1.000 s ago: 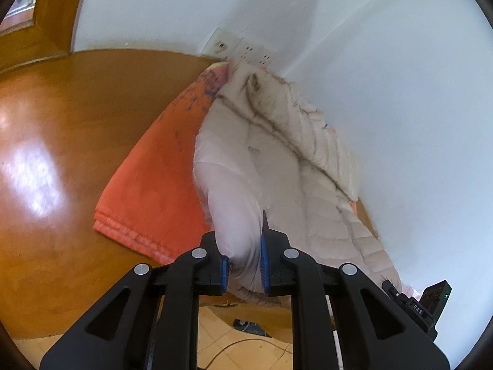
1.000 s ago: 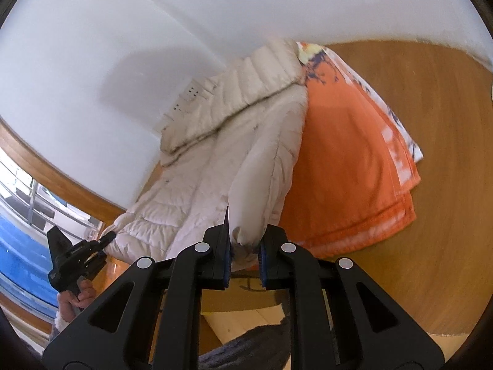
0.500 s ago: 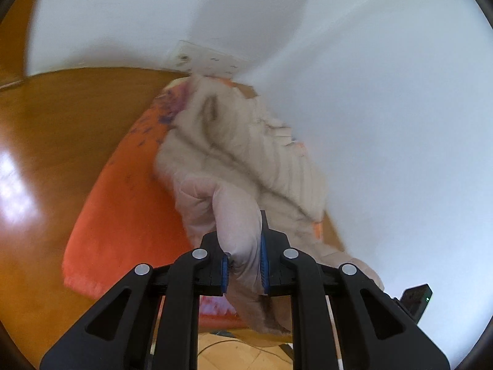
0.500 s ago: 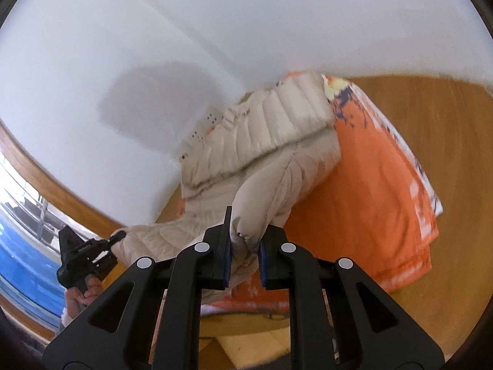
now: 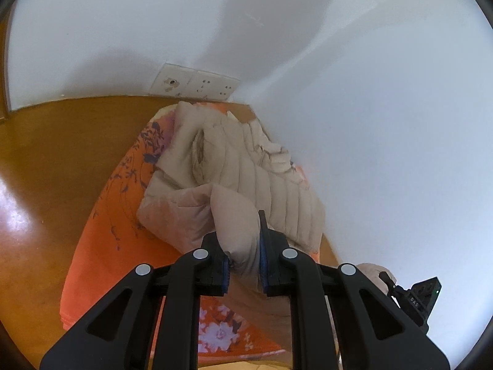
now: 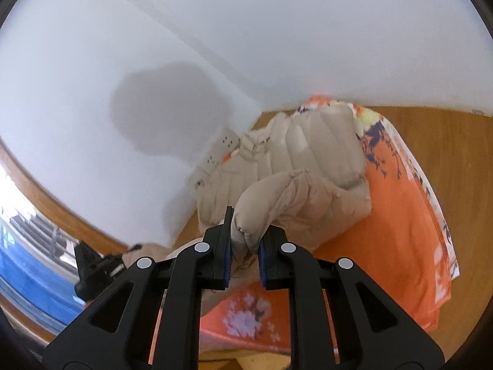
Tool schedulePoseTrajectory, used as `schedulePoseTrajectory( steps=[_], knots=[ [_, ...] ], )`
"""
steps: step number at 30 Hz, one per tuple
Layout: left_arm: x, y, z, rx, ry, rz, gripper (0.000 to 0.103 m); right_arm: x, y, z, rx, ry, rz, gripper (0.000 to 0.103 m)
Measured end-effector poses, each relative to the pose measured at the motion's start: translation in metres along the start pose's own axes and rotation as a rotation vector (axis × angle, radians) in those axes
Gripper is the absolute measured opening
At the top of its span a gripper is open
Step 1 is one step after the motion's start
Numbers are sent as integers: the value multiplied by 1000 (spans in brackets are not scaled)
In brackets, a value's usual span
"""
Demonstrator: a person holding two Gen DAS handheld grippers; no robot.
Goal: Fold large clothes
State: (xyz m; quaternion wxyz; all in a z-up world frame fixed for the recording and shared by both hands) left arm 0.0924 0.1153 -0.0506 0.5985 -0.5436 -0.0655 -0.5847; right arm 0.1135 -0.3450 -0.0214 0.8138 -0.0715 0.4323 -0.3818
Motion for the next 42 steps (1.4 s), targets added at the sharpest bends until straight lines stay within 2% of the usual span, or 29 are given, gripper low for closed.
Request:
schedulePoseTrajectory(
  steps=[6, 12, 18, 29, 38, 42],
  knots=[
    [6, 4, 27, 3, -19, -52, 14, -4, 2, 21, 60, 45, -13, 14],
    [18, 15, 50, 9, 27, -118, 14, -8, 12, 38, 89, 36, -30, 14],
    [20, 40, 76, -4, 7, -128, 14, 0, 32, 54, 105, 59, -35, 14],
    [22, 106, 129, -23, 10, -106, 14, 24, 104, 96, 90, 57, -62, 14],
    [16, 177, 157, -43, 74, 15, 14, 74, 174, 120, 34, 95, -148, 14],
    [3, 203, 165, -57, 50, 44, 14, 92, 204, 124, 1, 109, -172, 14]
  ],
)
Point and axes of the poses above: each gripper's, at about its wrist camera, not at the fingertips, and y roughly the way its jaws point, x to its right, z to its top, the point moved 3 cm from there along y, roughly the way its jaws point, and after that the axes turned 6 degrees about -y, right-handed, at the moved point
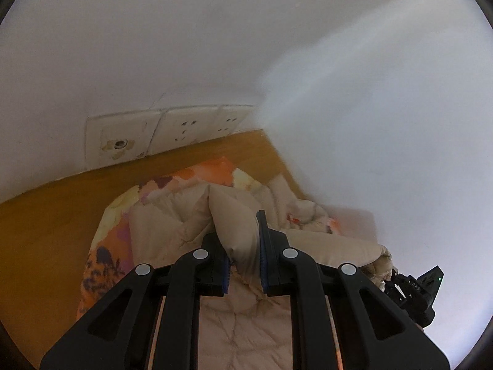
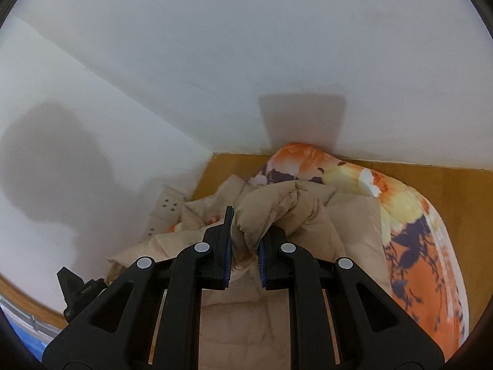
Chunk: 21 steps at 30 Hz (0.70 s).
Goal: Fold large clothes
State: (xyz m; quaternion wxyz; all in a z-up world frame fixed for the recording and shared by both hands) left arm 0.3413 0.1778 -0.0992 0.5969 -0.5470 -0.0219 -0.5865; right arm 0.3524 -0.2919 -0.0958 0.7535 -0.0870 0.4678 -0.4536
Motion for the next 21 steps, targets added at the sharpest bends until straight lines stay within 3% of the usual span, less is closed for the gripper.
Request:
schedulePoseTrajectory(
  steps=[9, 15, 18, 20, 21],
  knots=[
    [-16, 55, 14, -38, 30, 57, 18, 11, 49, 9, -49, -58, -107, 14],
    [2, 43, 26, -15, 86, 30, 27, 10, 45, 17, -23, -65, -156, 21],
    [19, 24, 29, 17, 140, -2, 40, 2, 37, 22, 23, -95, -176, 28],
    [28, 10, 31, 48, 166, -25, 57, -3, 33, 23, 43, -113, -173, 39],
    [34, 0, 31, 77, 183, -32, 72, -5, 32, 23, 46, -118, -169, 46]
  ],
)
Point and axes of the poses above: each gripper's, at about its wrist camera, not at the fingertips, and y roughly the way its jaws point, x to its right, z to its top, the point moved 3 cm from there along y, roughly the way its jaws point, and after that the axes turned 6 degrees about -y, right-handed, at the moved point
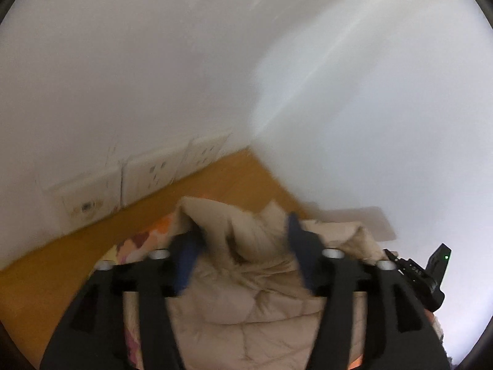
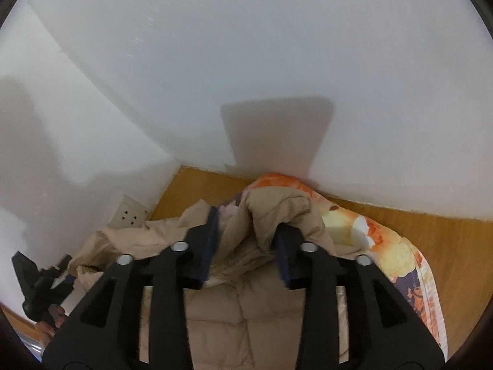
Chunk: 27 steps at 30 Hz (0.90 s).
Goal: Fold large clothes
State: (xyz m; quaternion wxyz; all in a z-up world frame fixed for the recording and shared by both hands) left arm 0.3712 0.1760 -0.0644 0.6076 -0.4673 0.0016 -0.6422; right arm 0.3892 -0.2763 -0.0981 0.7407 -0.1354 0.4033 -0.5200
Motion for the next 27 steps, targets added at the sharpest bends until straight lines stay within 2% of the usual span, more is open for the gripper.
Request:
schedulePoseTrajectory(
  steps=[1, 2, 4, 11, 15, 18, 21, 23, 27],
  knots=[
    [5, -7, 2, 37, 18, 12, 83, -3, -2, 1, 12, -7, 9, 73],
    [10, -14, 5, 80, 41, 28, 85, -8, -7, 3, 48, -19, 5, 92],
    [18, -29, 9, 123, 82, 31, 86, -13, -19, 6, 107, -43, -7, 92],
    [22, -50, -1, 127, 84, 33, 86, -26, -51, 0, 124, -81, 24, 92],
    [21, -45, -25, 73, 64, 49, 86, -35, -56, -28, 67, -127, 19, 92],
    [26, -31, -47, 5, 92, 92, 86, -52, -44, -49, 6, -191, 25, 92],
    [40, -13, -69, -50, 139, 103, 86, -73, -27, -67, -22, -277, 25, 92],
    [51, 7, -82, -75, 215, 138, 86, -84, -12, -74, -26, -340, -4, 92],
    [54, 43, -100, -92, 349, 306, 80, -85, 21, -80, -29, -428, -122, 90]
  ],
)
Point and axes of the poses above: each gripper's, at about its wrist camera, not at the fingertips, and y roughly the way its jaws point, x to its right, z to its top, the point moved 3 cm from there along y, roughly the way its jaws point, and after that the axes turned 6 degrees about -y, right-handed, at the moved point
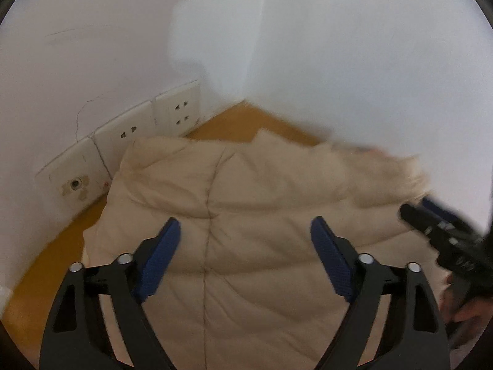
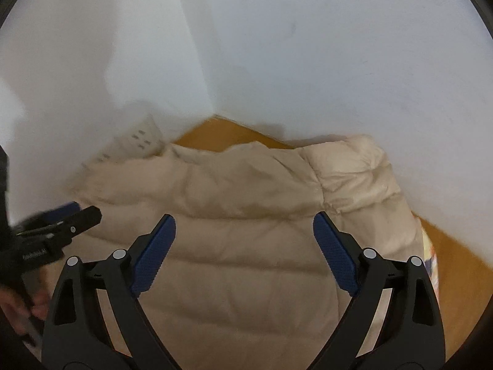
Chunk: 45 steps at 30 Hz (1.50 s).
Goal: Fold large clothes
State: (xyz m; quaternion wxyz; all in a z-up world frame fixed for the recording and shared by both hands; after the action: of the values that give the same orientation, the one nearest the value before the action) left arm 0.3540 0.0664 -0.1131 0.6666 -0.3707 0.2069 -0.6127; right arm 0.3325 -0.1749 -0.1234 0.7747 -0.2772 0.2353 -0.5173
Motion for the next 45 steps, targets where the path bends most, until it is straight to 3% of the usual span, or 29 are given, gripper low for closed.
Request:
schedulePoseTrajectory(
  steps=[3, 5, 8, 19, 27, 32, 34, 40, 45],
  knots=[
    [-6, 16, -1, 23, 5, 34, 80, 5, 21, -7, -3, -12, -91, 92],
    [-10, 29, -4, 12, 12, 43, 81, 8, 46, -15, -31, -19, -112, 98],
    [-13, 45, -9, 17, 3, 51, 84, 5, 59, -20, 5, -42, -144, 99],
    [-20, 60, -21, 32, -21, 58, 86, 12, 80, -28, -38, -17, -120, 100],
    [-21, 67, -21, -9, -29, 47, 87, 2, 95, -25, -76, -32, -142, 100],
    [-14, 61, -17, -14, 12, 75, 87, -2, 94, -20, -106, -53, -152, 99],
    [-12, 48, -15, -16, 16, 67, 87, -2, 81, -15, -128, -17, -134, 99],
    [-8, -2, -22, 45, -19, -3, 89, 16, -21, -32, 31, 219, 99, 99],
    [1, -22, -44, 23, -81, -55, 89, 68, -74, -69, 50, 342, 161, 99]
  ],
)
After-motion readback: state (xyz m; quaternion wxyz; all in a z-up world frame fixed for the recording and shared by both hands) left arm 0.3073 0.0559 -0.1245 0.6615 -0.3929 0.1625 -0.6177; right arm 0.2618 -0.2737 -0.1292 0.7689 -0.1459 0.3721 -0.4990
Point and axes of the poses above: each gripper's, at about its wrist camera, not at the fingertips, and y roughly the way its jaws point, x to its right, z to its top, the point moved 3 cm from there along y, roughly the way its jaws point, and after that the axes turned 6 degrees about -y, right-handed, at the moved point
